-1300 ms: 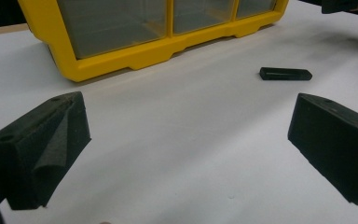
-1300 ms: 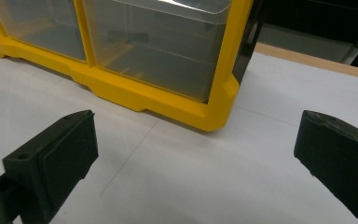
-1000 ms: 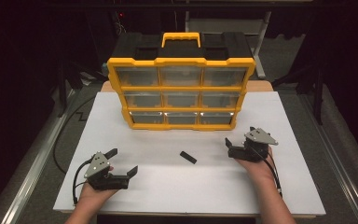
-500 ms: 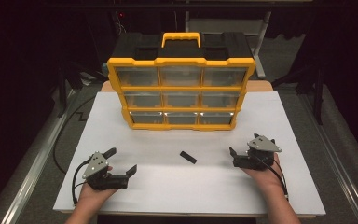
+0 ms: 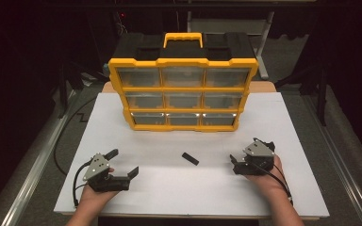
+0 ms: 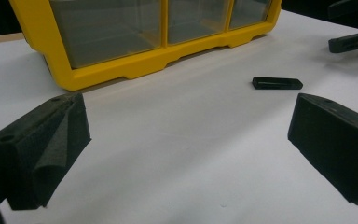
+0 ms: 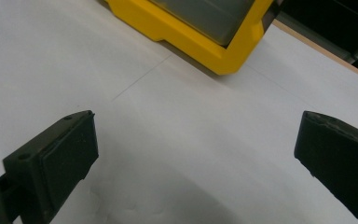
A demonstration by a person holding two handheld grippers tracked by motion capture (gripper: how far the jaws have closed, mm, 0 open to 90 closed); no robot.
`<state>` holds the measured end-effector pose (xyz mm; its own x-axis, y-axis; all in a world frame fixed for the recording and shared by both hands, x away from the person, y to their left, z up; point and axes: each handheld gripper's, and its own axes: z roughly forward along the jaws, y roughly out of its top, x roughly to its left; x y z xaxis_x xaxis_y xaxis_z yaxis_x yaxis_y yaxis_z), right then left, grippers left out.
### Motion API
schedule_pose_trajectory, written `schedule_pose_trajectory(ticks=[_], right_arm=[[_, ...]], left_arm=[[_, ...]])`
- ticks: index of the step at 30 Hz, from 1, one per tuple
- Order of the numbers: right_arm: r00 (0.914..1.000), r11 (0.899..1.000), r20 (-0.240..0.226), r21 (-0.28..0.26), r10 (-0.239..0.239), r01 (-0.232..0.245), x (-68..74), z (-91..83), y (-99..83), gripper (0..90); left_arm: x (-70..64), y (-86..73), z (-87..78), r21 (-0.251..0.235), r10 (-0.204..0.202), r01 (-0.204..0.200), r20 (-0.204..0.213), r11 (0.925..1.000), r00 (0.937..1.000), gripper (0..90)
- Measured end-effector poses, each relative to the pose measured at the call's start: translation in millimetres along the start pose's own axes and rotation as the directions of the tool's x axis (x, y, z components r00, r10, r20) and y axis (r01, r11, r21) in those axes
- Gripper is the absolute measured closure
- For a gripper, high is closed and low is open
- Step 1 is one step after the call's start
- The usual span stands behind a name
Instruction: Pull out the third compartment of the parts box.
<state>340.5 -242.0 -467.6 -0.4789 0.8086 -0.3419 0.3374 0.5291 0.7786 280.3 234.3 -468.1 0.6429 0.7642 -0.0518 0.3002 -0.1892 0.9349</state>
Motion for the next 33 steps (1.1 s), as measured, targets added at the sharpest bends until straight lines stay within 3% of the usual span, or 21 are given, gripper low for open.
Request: schedule_pose_trajectory(ticks=[1, 6, 10, 14, 15, 16, 19, 20, 23, 25, 26, 27, 29, 33], right_arm=[[0.9994, 0.999, 0.007, 0.008, -0.034, 0.034, 1.9, 0.1, 0.0, 0.3], [0.9965, 0.996, 0.021, 0.022, -0.081, 0.081, 5.8, -1.1, 1.6, 0.3], [0.9886, 0.989, 0.044, 0.034, -0.144, 0.143, 10.8, -3.3, 4.7, 0.3], [0.9837, 0.985, 0.049, 0.036, -0.173, 0.171, 14.6, -4.0, 6.1, 0.3], [0.975, 0.976, 0.056, 0.04, -0.215, 0.213, 17.0, -4.5, 7.2, 0.3], [0.975, 0.976, 0.056, 0.04, -0.215, 0.213, 17.0, -4.5, 7.2, 0.3], [0.964, 0.966, 0.069, 0.055, -0.257, 0.253, 21.6, -5.4, 8.4, 0.3], [0.9543, 0.957, 0.075, 0.054, -0.289, 0.286, 22.5, -5.6, 9.4, 0.3], [0.9474, 0.95, 0.081, 0.062, -0.31, 0.305, 26.7, -6.8, 10.8, 0.3], [0.9338, 0.938, 0.09, 0.067, -0.346, 0.341, 29.6, -7.7, 12.7, 0.3], [0.9338, 0.938, 0.09, 0.067, -0.346, 0.341, 29.6, -7.7, 12.7, 0.3], [0.926, 0.93, 0.095, 0.067, -0.365, 0.36, 30.0, -8.0, 13.6, 0.3], [0.9262, 0.931, 0.096, 0.071, -0.365, 0.359, 32.2, -8.3, 14.1, 0.2], [0.9138, 0.92, 0.108, 0.077, -0.392, 0.385, 35.3, -9.3, 15.0, 0.3]], left_arm=[[0.0, 0.1, 0.1, -0.006, -0.003, 0.003, -0.002, 1.0, 1.0, 0.2], [1.3, -0.2, 0.8, -0.004, 0.001, -0.001, -0.01, 1.0, 1.0, 0.2], [0.4, -0.9, 1.1, -0.006, 0.002, -0.002, -0.007, 1.0, 1.0, 0.2], [-0.4, -1.4, 1.7, 0.001, 0.008, -0.008, -0.004, 1.0, 1.0, 0.2], [-0.5, -1.4, 1.9, -0.001, 0.007, -0.007, -0.004, 1.0, 1.0, 0.2], [-0.9, -1.4, 2.0, -0.005, 0.003, -0.003, -0.003, 1.0, 1.0, 0.2], [-0.9, -1.5, 2.1, -0.005, 0.003, -0.003, -0.003, 1.0, 1.0, 0.2], [-0.9, -1.6, 2.1, -0.005, 0.003, -0.003, -0.003, 1.0, 1.0, 0.2], [-0.9, -1.8, 2.4, -0.004, 0.004, -0.004, -0.001, 1.0, 1.0, 0.2], [-0.7, -1.9, 2.2, -0.001, 0.008, -0.008, 0.001, 1.0, 1.0, 0.2], [-0.8, -1.9, 2.2, -0.003, 0.007, -0.007, 0.001, 1.0, 1.0, 0.2], [-0.8, -1.9, 2.1, -0.004, 0.006, -0.006, 0.001, 1.0, 1.0, 0.2], [-0.7, -1.6, 1.4, -0.005, 0.007, -0.007, 0.002, 1.0, 1.0, 0.2], [-1.1, -1.6, 0.6, -0.006, 0.01, -0.01, 0.003, 0.9999, 0.9999, 0.2]])
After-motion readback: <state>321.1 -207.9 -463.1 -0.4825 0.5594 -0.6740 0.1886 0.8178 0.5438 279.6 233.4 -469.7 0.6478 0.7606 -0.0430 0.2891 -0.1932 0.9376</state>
